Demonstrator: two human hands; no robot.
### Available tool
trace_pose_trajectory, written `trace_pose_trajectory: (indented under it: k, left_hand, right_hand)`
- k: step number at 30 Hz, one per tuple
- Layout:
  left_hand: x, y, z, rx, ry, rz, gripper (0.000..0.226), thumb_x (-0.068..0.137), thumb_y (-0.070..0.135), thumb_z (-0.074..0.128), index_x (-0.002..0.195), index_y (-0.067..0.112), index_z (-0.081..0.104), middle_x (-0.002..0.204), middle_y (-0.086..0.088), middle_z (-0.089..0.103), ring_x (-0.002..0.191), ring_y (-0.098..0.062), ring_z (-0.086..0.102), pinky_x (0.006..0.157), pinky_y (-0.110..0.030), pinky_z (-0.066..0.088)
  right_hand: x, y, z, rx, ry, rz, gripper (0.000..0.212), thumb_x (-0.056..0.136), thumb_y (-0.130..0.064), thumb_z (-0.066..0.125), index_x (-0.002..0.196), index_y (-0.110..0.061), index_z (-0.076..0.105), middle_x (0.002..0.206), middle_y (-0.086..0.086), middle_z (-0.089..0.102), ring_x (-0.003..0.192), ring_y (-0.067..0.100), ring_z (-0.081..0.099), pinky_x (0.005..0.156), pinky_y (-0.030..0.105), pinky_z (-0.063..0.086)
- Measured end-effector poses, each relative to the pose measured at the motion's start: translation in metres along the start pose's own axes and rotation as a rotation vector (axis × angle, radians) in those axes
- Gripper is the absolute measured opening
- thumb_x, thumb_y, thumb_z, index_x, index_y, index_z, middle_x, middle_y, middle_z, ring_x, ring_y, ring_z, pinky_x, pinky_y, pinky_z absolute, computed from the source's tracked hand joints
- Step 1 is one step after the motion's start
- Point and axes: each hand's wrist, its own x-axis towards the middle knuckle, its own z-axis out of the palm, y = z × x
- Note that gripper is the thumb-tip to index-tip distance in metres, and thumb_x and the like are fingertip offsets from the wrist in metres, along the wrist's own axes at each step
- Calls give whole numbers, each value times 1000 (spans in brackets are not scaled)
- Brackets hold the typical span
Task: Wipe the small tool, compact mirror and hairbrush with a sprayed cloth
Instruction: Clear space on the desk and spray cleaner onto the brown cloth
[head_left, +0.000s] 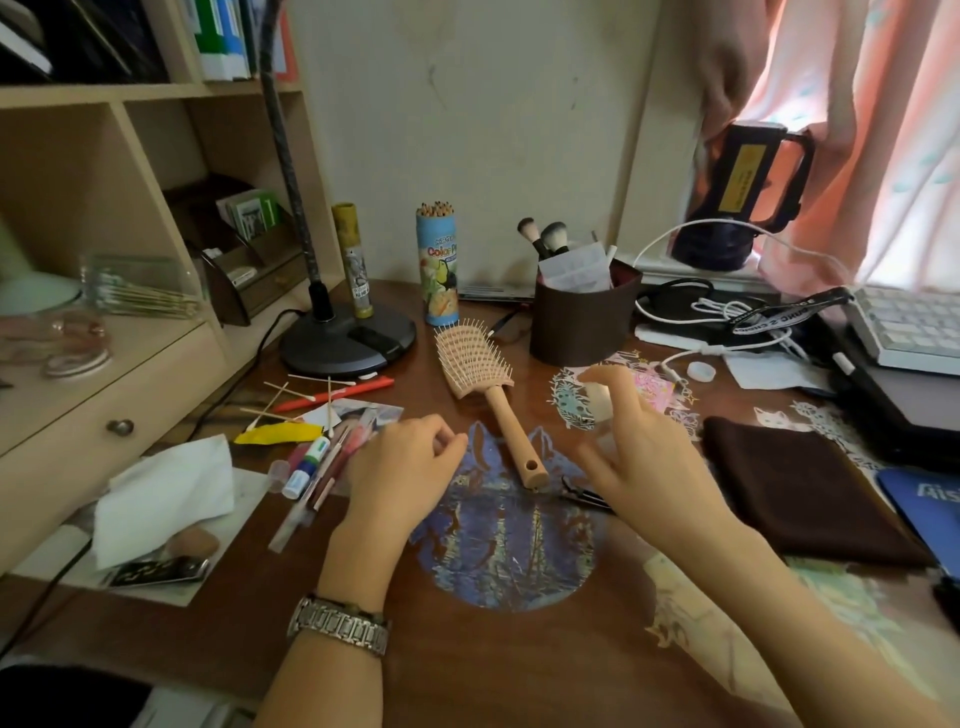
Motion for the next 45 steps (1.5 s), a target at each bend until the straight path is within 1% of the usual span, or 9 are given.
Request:
trace_pose_trajectory:
  k: [7, 11, 15, 20, 23, 27, 32, 35, 45]
  left_hand:
    - [-2, 0, -1, -16, 14, -1, 25, 92, 50, 45, 93, 31, 61, 89, 11, 63, 84, -9, 58, 74, -34, 53]
    - [-5, 0, -3, -20, 13, -6, 25, 92, 49, 46, 94, 30, 61, 88, 11, 62, 84, -9, 58, 72, -31, 51]
    - [-8, -1, -2, -15, 33, -10, 24, 91, 49, 48, 94, 29, 62, 87, 10, 62, 83, -9, 58, 70, -30, 51]
    - [-11, 7, -2, 17, 21, -2, 23, 91, 50, 46, 91, 32, 61, 85, 11, 61, 81, -9, 56, 72, -32, 50]
    - [-15, 20, -3, -24, 31, 27, 21, 91, 48, 48, 90, 32, 60, 84, 12, 59, 81, -9, 56, 70, -32, 50]
    - [-30, 38, 3, -73, 45, 93, 19, 90, 48, 50, 84, 32, 59, 77, 15, 57, 77, -12, 59, 69, -35, 53]
    - [-48, 46, 12, -56, 39, 126, 22, 91, 46, 52, 81, 29, 60, 72, 14, 56, 75, -15, 59, 63, -32, 49]
    - [-51, 44, 14, -86, 64, 127, 20, 91, 43, 52, 83, 28, 62, 77, 12, 59, 77, -14, 59, 65, -33, 50]
    - [-52, 42, 21, -105, 98, 132, 16, 92, 36, 52, 85, 26, 62, 82, 10, 57, 81, -12, 54, 65, -31, 45]
  right_hand:
    - [-5, 0, -14, -75, 25, -10, 58, 83, -14, 59, 131, -30, 30, 87, -11, 47, 55, 16, 49, 48, 23, 36]
    - [-12, 2, -32, -47, 58, 12, 60, 83, -13, 59, 133, -31, 31, 88, -9, 49, 63, 22, 53, 54, 40, 46]
    - [-27, 10, -49, -25, 89, 40, 61, 83, -13, 59, 132, -34, 30, 87, -10, 49, 65, 19, 54, 56, 39, 46]
    - [-54, 23, -73, 12, 93, 101, 62, 83, -14, 62, 131, -35, 29, 79, -13, 51, 65, 1, 51, 54, 21, 39]
    - [-71, 30, -87, 68, 99, 161, 57, 83, -11, 61, 128, -34, 34, 66, -15, 54, 58, 5, 55, 51, 15, 36]
    - [-94, 31, -95, 141, 105, 166, 57, 80, -4, 61, 117, -38, 33, 58, -8, 57, 56, 2, 60, 46, 16, 43]
    - [-112, 33, -87, 129, 80, 205, 55, 80, -7, 62, 114, -37, 32, 69, -13, 60, 57, 3, 58, 50, 15, 39]
    - [-118, 34, -81, 120, 59, 193, 51, 81, -10, 61, 114, -37, 32, 70, -13, 59, 67, -1, 57, 56, 17, 37]
    - [-121, 33, -75, 112, 73, 161, 51, 83, -14, 61, 105, -43, 26, 67, -10, 58, 64, 2, 56, 56, 23, 43]
